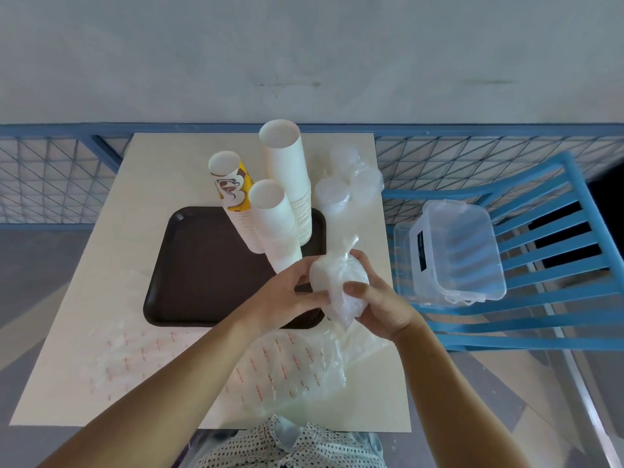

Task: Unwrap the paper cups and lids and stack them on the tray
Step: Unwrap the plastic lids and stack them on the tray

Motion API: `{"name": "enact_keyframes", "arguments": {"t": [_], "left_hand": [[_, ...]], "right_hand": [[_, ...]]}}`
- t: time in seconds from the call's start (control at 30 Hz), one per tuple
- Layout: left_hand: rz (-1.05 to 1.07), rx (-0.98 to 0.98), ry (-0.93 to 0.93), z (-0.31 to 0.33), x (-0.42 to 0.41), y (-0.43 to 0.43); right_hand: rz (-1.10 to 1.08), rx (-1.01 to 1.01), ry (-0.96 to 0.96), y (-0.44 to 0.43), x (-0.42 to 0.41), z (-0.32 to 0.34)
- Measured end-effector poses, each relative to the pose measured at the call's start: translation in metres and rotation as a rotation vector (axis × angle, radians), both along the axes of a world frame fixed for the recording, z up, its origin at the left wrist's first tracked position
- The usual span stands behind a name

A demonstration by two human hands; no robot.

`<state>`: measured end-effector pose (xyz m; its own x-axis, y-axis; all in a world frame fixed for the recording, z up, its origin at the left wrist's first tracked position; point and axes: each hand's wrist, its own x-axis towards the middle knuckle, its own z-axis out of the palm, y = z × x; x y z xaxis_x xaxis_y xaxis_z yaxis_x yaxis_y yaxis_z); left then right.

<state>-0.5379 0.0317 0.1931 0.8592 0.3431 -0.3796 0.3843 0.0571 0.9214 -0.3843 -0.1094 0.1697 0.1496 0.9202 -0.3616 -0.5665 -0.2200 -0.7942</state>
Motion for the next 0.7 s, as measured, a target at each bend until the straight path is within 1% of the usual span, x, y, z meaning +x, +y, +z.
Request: {"name": "enact_keyframes", "arguments": {"t": [0.07, 0.13, 0.27, 0.37, 0.4, 0.47, 0.53, 0.57, 0.6, 0.67, 0.7], "left_hand": [[0.044, -0.027, -0.033, 0.001, -0.010, 0.003], [0.115, -0.028, -0.062, 0.002, -0.021, 0.009], [0.165, 0.005, -0.103, 0.002, -0.051, 0.019], [0.252, 0.084, -0.097, 0.004, -0.072, 0.031], [0.270, 0.135, -0.092, 0.004, -0.079, 0.037], [0.280, 0.312, -0.063, 0.002, -0.089, 0.051], [0.342, 0.510, 0.024, -0.001, -0.100, 0.061], [0.378, 0.599, 0.055, -0.003, -0.106, 0.065], [0.398, 0.690, 0.045, -0.006, -0.112, 0.069], [0.381, 0.861, -0.009, -0.012, -0.122, 0.077], [0.369, 0.903, -0.018, -0.011, -0.127, 0.081]], "right_hand": [[-0.010, 0.019, 0.021, 0.009, -0.013, 0.008], [-0.012, 0.018, -0.034, 0.019, -0.028, 0.013], [-0.013, -0.031, -0.280, 0.037, -0.052, 0.020], [-0.019, -0.034, -0.485, 0.048, -0.067, 0.025], [-0.071, -0.053, -0.582, 0.053, -0.074, 0.028], [-0.220, -0.078, -0.769, 0.062, -0.090, 0.033], [-0.308, -0.042, -0.901, 0.073, -0.109, 0.038], [-0.313, -0.023, -0.971, 0.080, -0.118, 0.040], [-0.309, -0.002, -1.038, 0.086, -0.127, 0.042], [-0.294, 0.006, -1.147, 0.100, -0.145, 0.044], [-0.293, -0.013, -1.187, 0.108, -0.154, 0.044]]}}
